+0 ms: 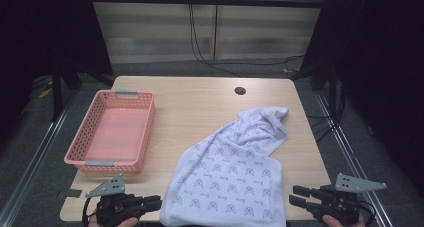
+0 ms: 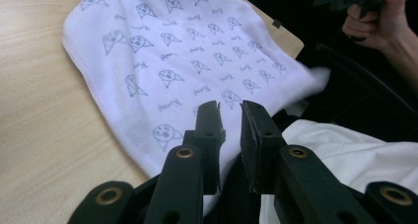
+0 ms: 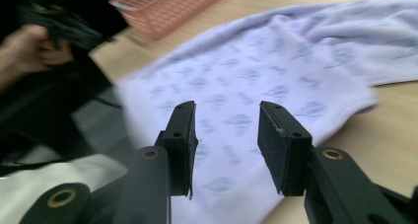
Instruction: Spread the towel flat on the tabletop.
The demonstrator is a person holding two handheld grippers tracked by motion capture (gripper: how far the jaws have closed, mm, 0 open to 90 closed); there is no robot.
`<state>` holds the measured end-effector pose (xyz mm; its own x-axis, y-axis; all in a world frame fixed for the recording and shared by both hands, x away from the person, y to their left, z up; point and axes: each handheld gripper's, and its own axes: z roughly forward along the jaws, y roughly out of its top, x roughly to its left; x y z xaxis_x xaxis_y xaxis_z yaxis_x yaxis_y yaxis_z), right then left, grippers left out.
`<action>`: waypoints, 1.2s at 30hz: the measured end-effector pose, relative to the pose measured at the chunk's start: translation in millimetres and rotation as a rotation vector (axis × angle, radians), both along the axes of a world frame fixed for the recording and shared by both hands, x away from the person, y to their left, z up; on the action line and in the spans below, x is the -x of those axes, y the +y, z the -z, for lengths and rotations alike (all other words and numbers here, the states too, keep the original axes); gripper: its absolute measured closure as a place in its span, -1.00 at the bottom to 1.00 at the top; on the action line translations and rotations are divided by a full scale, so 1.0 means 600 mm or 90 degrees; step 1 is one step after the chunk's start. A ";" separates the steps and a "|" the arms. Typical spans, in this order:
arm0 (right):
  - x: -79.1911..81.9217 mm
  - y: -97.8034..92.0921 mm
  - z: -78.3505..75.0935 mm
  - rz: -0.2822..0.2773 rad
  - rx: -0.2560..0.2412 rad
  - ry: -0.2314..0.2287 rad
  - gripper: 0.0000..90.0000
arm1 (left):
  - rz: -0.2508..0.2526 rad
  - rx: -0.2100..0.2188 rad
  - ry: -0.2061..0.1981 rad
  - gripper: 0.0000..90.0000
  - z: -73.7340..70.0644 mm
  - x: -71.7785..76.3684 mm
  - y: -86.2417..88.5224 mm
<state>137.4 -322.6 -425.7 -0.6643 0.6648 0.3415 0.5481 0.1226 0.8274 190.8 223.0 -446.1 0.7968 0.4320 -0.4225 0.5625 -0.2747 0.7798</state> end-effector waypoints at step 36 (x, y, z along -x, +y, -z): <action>-0.089 0.075 0.069 -0.082 0.145 0.098 0.46 | 0.098 -0.123 0.061 0.66 0.071 -0.068 -0.087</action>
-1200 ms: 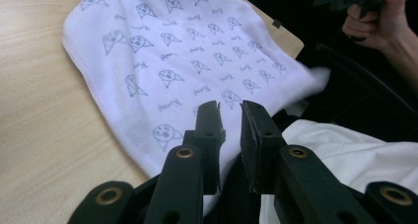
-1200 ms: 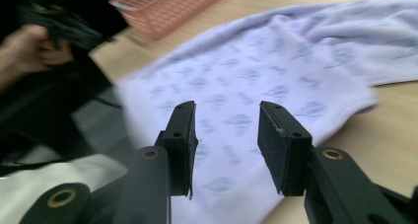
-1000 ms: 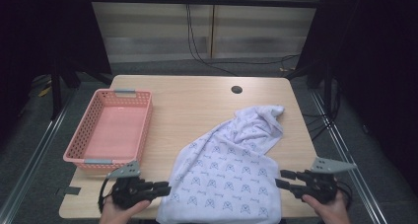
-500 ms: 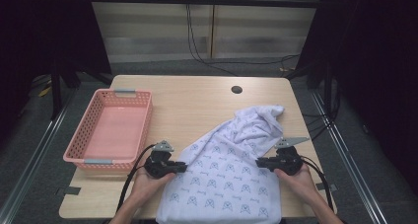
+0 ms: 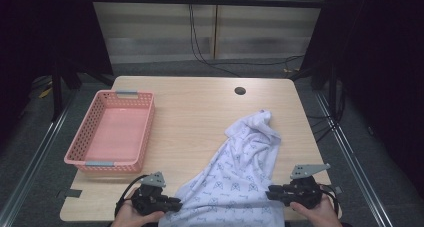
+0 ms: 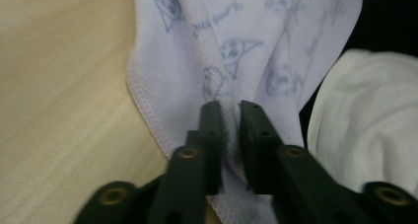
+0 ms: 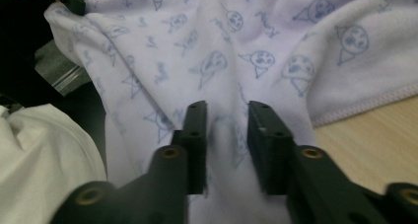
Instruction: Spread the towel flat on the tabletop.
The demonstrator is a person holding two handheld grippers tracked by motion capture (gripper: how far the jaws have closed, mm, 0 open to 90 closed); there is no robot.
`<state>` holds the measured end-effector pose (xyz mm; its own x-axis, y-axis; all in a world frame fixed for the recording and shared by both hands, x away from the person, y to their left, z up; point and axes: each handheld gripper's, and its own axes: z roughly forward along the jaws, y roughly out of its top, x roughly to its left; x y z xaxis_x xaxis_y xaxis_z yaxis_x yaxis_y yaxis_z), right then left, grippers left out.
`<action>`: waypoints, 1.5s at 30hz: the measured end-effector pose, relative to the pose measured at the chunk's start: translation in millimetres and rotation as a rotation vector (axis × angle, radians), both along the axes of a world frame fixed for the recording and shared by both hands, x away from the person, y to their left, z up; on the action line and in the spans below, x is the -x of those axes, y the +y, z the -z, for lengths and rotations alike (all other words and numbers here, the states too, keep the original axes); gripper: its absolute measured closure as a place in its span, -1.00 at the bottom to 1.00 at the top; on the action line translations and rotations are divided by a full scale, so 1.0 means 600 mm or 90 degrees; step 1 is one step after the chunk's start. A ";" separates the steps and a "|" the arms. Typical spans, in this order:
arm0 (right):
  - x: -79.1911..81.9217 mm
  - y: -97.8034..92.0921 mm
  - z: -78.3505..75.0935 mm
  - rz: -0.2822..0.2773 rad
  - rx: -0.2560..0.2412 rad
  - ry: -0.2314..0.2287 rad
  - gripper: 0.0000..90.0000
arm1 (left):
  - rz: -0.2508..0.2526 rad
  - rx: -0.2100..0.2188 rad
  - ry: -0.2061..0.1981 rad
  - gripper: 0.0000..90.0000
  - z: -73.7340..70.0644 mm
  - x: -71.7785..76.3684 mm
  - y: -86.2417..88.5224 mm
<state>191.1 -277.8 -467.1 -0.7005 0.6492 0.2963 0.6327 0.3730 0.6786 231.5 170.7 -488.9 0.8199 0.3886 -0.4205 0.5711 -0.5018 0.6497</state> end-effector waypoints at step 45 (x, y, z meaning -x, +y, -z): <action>-0.074 0.091 -0.007 -0.068 -0.028 -0.017 0.55 | -0.048 0.078 -0.035 0.40 -0.025 -0.033 -0.060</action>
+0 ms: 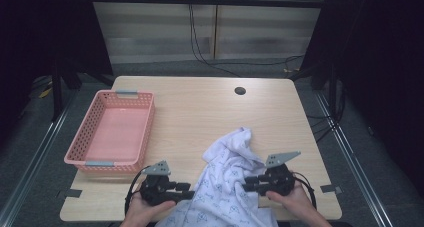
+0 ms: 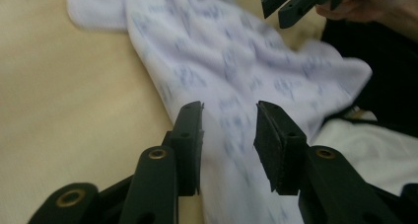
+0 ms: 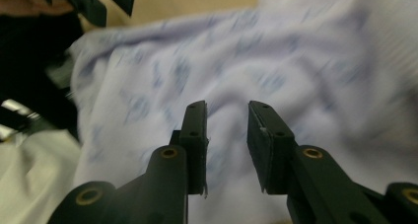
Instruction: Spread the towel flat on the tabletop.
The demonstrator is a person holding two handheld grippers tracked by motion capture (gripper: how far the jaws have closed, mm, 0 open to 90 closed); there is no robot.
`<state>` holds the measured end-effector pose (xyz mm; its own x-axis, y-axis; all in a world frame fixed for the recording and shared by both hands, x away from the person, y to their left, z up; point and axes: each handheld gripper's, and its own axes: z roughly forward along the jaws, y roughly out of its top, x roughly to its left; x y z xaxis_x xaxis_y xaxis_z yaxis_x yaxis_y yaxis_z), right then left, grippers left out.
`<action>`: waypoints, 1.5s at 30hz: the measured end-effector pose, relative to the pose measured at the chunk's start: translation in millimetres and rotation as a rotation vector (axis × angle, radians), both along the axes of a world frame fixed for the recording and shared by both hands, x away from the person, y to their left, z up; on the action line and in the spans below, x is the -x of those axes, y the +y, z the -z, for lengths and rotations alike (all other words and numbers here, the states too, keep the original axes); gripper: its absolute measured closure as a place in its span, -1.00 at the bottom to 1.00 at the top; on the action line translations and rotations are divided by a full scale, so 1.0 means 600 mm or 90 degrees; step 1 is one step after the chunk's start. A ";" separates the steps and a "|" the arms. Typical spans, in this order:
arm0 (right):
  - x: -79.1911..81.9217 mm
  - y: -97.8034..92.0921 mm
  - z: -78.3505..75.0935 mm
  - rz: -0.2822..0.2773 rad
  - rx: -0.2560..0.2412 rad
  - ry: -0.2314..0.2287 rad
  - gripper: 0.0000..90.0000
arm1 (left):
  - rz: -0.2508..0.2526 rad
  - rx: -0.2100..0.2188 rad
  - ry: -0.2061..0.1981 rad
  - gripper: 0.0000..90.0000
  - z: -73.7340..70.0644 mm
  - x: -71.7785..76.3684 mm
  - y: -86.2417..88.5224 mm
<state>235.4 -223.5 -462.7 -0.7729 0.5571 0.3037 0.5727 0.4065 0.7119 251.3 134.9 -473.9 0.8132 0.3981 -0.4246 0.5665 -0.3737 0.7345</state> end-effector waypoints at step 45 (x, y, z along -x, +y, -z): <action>-0.095 -0.209 0.026 0.324 0.064 -0.054 0.52 | -0.018 -0.060 -0.003 0.58 0.012 -0.042 -0.039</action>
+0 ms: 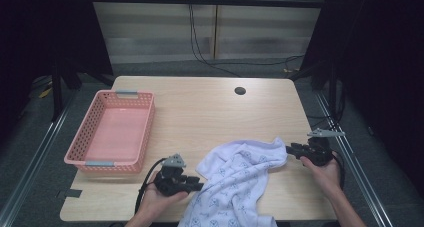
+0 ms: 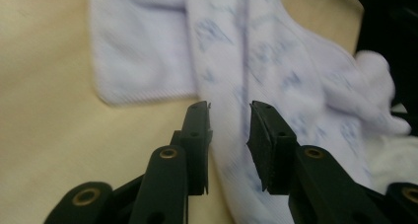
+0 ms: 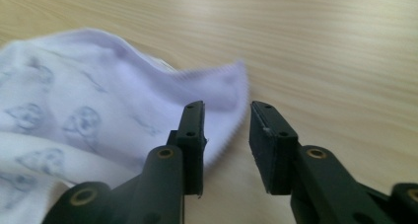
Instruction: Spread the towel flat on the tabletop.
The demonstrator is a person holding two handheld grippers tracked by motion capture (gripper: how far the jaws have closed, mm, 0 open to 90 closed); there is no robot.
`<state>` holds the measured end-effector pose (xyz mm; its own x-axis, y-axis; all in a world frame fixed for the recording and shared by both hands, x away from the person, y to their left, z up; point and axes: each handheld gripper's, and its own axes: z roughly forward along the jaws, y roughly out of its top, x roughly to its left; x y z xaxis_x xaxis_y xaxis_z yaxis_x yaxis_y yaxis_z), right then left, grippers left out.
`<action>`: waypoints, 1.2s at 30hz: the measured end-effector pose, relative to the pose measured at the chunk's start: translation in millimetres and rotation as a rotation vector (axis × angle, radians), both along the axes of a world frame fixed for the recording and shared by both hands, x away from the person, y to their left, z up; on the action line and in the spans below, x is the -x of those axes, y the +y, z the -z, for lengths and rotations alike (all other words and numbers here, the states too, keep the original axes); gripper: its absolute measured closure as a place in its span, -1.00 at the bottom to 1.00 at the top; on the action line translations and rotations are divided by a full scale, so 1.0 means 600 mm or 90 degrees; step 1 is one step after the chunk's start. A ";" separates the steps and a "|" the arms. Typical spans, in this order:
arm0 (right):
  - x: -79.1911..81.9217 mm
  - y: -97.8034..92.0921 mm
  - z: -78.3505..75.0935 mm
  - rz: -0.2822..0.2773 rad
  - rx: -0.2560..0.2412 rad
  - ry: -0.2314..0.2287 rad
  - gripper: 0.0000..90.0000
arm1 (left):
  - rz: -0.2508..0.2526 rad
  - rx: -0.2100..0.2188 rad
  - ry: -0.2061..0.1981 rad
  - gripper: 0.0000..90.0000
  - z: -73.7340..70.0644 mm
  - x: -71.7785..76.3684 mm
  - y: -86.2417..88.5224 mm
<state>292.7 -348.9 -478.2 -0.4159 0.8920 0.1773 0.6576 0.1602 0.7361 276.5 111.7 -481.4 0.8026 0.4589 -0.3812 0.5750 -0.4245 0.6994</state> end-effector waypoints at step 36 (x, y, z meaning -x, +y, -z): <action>-0.031 0.050 0.030 -0.088 -0.034 0.030 0.87 | -0.035 -0.051 -0.047 0.97 0.038 -0.061 -0.064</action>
<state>311.3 -319.2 -496.3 -0.5237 0.8159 0.2449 0.6656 0.2125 0.7154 313.1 73.0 -503.9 0.8000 0.5293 -0.2825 0.5470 -0.4501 0.7058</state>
